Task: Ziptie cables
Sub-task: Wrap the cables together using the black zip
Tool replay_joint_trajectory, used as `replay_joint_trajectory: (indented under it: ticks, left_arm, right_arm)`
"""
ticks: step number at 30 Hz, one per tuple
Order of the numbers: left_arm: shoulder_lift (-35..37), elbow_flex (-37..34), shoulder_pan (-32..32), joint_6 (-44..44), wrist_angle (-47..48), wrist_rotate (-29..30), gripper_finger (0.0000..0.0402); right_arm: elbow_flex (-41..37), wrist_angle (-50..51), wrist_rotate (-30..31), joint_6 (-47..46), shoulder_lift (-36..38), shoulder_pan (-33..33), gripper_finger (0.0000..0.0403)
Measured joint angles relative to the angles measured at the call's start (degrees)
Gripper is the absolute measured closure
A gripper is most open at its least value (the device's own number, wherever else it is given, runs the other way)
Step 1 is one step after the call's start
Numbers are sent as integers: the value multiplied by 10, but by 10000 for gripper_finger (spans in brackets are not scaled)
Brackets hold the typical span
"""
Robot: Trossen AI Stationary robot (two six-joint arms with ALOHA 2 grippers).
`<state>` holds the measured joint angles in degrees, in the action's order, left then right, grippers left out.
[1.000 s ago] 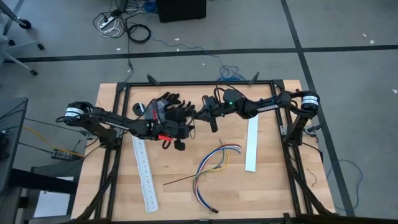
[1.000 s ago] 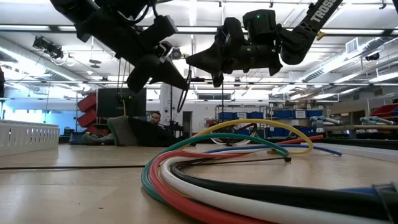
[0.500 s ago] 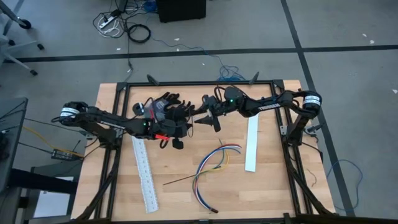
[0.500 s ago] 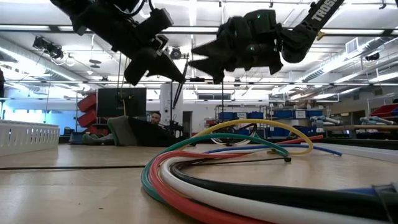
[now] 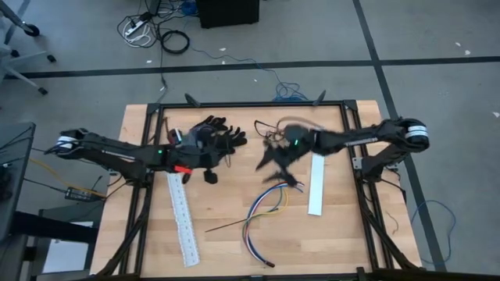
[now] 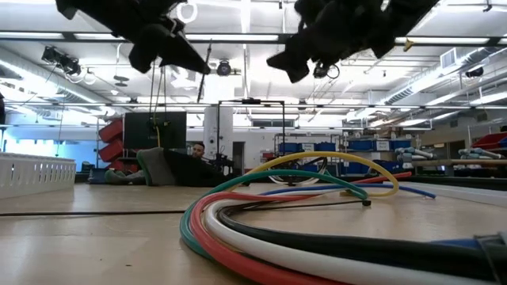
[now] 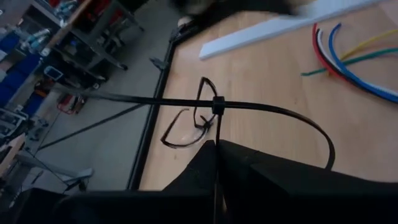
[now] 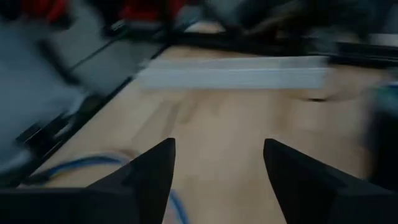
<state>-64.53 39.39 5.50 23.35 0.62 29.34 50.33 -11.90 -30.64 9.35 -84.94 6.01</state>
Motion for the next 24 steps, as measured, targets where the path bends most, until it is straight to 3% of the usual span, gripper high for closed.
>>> replay_joint_trajectory:
  ticks: [7, 14, 18, 24]
  left_arm:
    - [15, -8, 3, -14, 1, 2, 401]
    - [14, -8, 3, -14, -14, 0, 401]
    - [14, -8, 3, -14, -9, 0, 402]
    - [14, -8, 3, -14, -10, 0, 402]
  right_arm:
    - [0, -85, 71, 80, -70, -122, 174]
    - [40, -97, 90, 115, -199, -179, 175]
    - [99, -69, 88, 146, -255, -205, 175]
    - [189, 51, 79, 178, -285, -221, 175]
